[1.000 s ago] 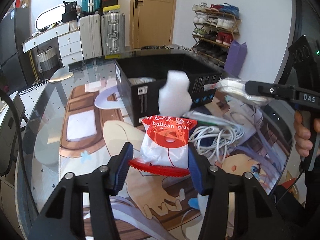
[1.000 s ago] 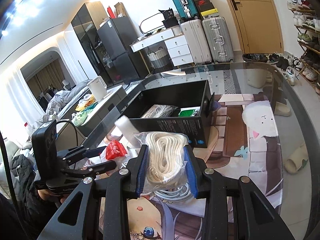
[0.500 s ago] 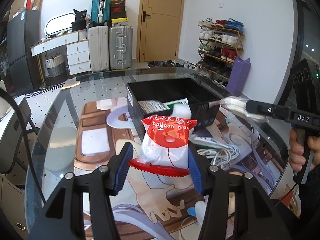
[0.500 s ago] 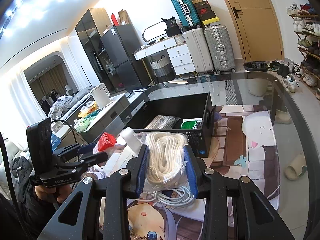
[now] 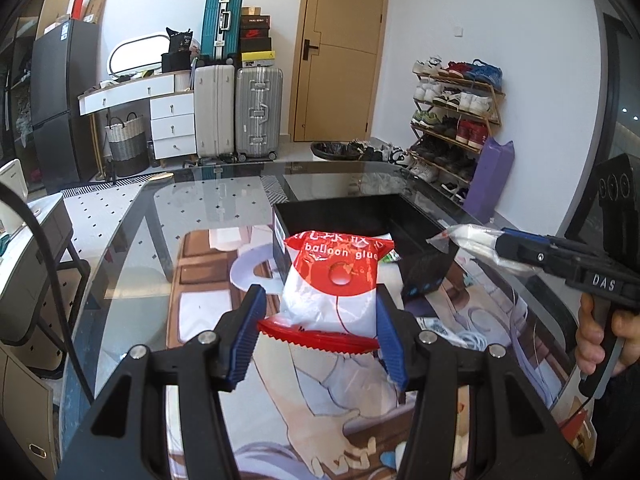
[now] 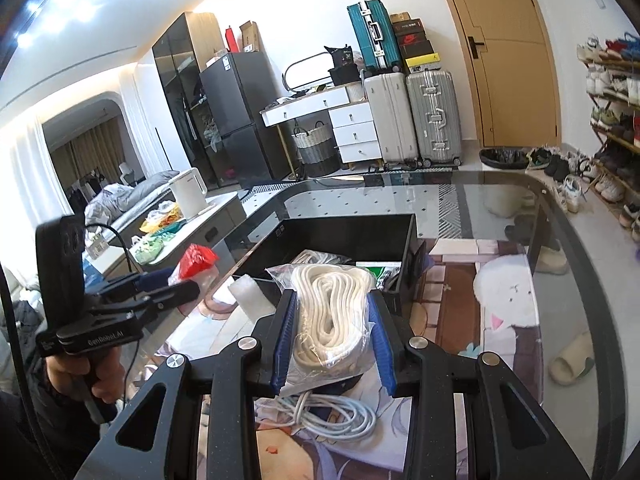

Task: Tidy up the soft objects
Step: 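Carry the glue bag with the left tool while the right tool carries the cable over the black box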

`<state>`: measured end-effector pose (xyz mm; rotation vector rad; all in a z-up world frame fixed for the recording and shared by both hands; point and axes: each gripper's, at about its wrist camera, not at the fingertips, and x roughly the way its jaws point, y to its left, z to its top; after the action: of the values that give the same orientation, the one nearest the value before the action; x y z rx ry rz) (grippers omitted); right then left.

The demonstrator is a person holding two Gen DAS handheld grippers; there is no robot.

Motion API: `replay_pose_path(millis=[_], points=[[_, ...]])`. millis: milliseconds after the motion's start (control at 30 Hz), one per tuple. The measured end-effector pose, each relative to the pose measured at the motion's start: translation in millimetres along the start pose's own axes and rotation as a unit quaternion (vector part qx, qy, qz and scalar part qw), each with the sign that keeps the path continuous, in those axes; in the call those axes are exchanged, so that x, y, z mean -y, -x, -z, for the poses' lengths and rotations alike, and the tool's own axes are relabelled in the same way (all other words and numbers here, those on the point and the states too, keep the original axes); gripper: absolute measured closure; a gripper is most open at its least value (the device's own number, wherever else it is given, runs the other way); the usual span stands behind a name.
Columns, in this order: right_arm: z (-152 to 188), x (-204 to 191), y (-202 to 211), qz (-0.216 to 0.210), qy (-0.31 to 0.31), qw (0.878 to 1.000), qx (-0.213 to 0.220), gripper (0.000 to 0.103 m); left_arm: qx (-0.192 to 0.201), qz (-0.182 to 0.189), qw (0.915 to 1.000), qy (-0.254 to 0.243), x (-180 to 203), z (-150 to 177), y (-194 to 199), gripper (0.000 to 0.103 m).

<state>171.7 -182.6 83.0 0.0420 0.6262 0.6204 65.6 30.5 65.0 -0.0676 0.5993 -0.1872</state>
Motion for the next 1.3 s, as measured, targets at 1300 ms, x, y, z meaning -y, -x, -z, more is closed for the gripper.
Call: replay_pose_path(millis=[1300], points=[[-40.7,-4.1,-69.3,0.059,0.068,0.996,-0.01,0.068,-0.018,-0.004,0.9997,-0.015,1.7,-42.6,-75.8,0.05]])
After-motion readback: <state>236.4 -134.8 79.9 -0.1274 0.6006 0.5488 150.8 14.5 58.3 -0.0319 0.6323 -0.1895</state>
